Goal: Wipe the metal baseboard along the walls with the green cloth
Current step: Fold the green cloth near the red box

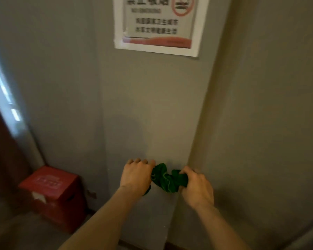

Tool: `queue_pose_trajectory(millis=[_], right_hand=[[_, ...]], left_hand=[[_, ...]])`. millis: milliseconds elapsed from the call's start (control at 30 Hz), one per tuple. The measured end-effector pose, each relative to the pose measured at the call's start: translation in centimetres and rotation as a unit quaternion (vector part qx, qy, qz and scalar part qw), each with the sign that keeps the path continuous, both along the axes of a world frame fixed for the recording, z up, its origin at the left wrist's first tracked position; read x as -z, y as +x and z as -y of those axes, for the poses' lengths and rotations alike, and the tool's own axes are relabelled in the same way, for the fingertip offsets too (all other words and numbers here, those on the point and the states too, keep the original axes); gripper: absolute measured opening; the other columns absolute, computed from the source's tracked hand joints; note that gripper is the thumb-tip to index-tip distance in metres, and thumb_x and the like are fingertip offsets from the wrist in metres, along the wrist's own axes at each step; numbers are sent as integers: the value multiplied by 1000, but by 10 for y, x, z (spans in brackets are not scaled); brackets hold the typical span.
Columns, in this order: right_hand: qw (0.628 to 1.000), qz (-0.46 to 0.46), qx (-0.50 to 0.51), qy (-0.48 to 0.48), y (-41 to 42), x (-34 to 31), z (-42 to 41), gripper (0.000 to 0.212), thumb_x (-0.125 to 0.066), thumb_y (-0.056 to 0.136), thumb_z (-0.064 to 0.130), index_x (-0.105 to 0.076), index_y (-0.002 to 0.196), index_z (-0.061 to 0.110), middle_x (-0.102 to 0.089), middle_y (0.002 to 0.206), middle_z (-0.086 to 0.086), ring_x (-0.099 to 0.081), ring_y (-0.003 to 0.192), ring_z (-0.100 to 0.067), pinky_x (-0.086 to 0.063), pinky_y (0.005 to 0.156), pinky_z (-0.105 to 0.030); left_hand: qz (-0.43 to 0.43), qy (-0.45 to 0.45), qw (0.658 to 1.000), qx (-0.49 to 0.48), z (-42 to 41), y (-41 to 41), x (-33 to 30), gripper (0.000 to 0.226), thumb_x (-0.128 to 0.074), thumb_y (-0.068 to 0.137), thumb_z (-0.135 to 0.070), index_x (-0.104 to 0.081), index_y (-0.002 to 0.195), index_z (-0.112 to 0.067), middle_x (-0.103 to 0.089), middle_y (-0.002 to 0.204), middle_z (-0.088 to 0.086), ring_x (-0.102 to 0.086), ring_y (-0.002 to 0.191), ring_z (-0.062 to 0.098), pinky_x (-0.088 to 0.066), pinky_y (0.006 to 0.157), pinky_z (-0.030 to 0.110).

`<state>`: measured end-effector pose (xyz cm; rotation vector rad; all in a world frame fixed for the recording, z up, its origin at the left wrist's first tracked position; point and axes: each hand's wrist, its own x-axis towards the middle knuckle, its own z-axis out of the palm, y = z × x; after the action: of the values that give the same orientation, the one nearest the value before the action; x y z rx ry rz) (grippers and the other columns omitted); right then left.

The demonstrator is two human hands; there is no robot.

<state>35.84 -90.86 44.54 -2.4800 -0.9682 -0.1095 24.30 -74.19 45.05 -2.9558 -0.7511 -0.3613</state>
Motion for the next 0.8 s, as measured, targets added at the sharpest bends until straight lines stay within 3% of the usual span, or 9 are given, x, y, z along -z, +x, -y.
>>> queue_pose_trajectory(millis=[300,800], right_hand=[[990,33,-134,4,-75,-16,-169,35,-76,77,23,-56,104,33,-57,104,2,-58,96,-22,-39,62,-27],[950,66,-307,2,-239,-20,-392,33,-75,80,22,-54,103,33,-55,101,3,-57,92,-20,-38,64,-28]], left_hand=[[47,-1,992,-119,-134,-112,-13,26,-62,88,-21,-57,113,-27,-68,107,-2,-61,103,24,-41,88,36],[85,8,955,-283,-298,-314,-7,35,-65,89,-22,-55,122,-29,-67,111,-4,-60,107,23,-44,90,38]])
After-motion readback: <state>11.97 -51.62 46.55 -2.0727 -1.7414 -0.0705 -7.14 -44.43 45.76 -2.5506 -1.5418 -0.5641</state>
